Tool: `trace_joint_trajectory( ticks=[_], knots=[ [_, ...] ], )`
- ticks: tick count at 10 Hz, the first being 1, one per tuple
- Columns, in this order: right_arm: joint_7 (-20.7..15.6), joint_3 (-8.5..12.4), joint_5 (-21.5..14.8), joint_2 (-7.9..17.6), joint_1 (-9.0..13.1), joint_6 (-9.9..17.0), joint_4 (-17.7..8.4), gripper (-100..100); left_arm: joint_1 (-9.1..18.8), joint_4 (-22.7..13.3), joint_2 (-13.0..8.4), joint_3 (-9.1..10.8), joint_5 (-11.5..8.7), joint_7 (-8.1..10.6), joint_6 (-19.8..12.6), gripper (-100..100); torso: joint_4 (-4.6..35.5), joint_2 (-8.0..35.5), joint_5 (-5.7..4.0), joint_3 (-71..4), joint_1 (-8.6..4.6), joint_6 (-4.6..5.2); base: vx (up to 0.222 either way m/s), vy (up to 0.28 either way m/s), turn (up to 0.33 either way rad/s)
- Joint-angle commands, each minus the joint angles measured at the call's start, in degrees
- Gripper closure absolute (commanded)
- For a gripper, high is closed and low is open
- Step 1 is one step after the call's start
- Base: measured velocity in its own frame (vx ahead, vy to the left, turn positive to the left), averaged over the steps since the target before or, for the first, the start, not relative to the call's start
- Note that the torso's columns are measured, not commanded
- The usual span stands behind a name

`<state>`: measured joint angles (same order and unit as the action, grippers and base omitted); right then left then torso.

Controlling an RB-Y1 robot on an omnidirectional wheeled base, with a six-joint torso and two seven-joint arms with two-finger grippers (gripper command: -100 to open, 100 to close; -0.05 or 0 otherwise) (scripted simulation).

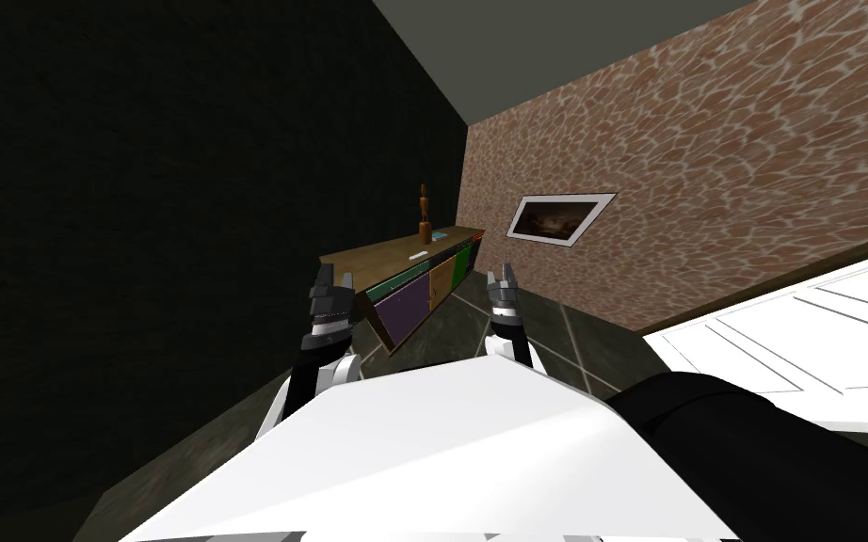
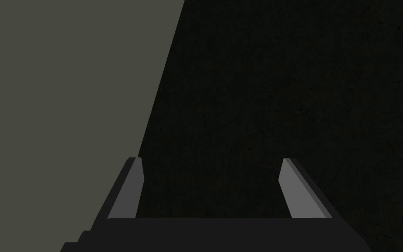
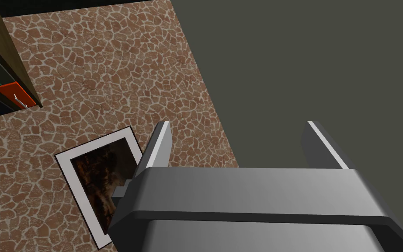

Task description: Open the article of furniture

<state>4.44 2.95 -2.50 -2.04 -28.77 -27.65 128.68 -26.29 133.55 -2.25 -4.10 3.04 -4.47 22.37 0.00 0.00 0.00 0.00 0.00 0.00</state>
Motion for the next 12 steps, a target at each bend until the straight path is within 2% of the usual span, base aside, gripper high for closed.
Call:
trace_joint_trajectory(
  ticks=[1, 9, 10, 12],
  knots=[
    [0.0, 0.0, 0.0, 0.0, 0.0, 0.0, 0.0, 0, 0.0, 0.0, 0.0, 0.0, 0.0, 0.0, 0.0, 0, 2.3, 2.3, 0.0, -4.7, 0.0, 0.0, 0.0, 0.0, 0.0],
    [0.0, 0.0, 0.0, 0.0, 0.0, 0.0, 0.0, 0, 0.0, 0.0, 0.0, 0.0, 0.0, 0.0, 0.0, 0, 35.4, 35.4, 0.0, -70.7, 0.0, 0.0, 0.0, 0.0, 0.0],
    [-0.8, 0.5, -0.3, 2.4, 0.0, -0.1, -0.1, -100, 0.0, 0.0, 0.0, 0.0, 0.0, 0.0, 0.0, 0, 39.6, 39.6, 0.0, -79.2, 0.0, 0.0, 0.002, 0.002, 0.125],
    [-2.9, 1.8, -1.0, 5.6, -0.1, -0.2, -0.4, -100, 0.0, 0.0, 0.0, 0.0, 0.0, 0.0, 0.0, 0, 42.1, 42.1, 0.0, -84.2, -0.01, -0.01, -0.008, -0.001, 0.195]
  ],
)
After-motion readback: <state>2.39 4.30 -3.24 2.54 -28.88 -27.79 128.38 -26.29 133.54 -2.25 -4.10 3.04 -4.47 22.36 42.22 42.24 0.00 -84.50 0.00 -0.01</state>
